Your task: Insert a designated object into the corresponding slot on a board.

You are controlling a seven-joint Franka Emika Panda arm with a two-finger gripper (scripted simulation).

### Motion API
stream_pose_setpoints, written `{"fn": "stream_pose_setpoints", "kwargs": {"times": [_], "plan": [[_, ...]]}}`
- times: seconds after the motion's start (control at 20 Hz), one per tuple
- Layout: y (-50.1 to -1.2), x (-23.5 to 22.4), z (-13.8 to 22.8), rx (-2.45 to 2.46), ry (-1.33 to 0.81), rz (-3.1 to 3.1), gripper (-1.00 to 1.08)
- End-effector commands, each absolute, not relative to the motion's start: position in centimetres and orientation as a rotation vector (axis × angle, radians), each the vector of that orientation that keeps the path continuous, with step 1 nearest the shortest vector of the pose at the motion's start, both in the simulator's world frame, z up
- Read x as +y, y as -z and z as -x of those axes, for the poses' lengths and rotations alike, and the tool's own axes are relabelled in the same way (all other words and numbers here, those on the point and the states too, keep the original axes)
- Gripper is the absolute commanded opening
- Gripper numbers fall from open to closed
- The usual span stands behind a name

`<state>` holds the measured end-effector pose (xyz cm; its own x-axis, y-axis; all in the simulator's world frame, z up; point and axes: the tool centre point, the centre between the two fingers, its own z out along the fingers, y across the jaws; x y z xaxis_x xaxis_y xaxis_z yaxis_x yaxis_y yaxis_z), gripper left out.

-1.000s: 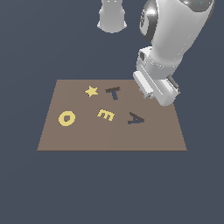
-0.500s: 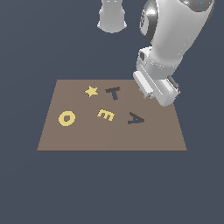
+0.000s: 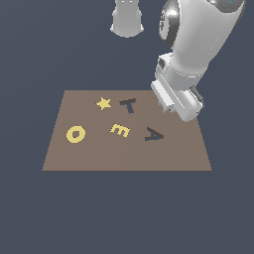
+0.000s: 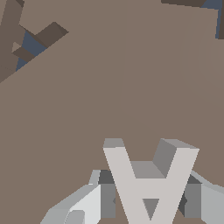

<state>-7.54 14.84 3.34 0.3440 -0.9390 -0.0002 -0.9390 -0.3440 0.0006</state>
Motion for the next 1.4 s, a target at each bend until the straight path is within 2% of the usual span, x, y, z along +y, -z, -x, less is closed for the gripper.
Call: {"fn": "stream_pose_setpoints", "kwargs": {"times": [0.0, 0.85, 1.35], "plan": [[-3.4, 14.7, 7.0, -1.829, 0.000, -2.555, -1.00], [-3.9, 11.2, -1.6, -2.312, -0.001, -2.129, -1.00], [-4.0, 9.1, -4.0, -2.454, -0.001, -1.963, -1.00]]}}
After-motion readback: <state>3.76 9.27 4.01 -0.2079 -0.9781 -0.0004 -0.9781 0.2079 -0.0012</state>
